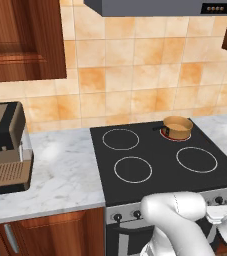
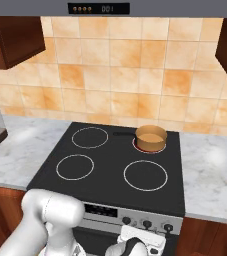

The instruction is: Turn off the rear right burner of the stove.

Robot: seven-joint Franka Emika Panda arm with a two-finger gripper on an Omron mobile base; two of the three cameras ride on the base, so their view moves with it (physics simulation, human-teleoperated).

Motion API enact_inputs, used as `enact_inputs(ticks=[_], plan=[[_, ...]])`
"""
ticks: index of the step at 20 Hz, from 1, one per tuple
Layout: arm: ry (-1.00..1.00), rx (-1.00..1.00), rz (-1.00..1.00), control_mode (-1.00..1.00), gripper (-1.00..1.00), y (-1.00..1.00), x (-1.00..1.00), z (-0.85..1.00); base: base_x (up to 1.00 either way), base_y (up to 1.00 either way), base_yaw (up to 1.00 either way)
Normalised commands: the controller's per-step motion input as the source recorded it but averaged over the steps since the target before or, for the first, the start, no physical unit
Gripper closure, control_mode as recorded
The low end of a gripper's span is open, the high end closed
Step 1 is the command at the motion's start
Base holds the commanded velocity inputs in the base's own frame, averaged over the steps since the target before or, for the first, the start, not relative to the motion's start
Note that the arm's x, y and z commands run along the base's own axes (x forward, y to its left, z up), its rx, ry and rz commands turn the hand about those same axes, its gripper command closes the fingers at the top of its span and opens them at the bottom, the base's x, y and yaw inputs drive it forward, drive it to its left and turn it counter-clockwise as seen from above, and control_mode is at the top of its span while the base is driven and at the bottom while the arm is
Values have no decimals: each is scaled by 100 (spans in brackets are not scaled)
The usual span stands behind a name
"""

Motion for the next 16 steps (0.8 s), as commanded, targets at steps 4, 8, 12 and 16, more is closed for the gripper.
enact_inputs(ticks=[4,8,12,16], plan=[[-3,-1,0,-100,-100,-6,4,-16,0,0,0],[-4,0,0,-100,-100,-1,1,-2,0,0,0],[-7,0,-1,-100,-100,0,0,1,0,0,0],[-7,0,-2,-100,-100,0,0,13,0,0,0]])
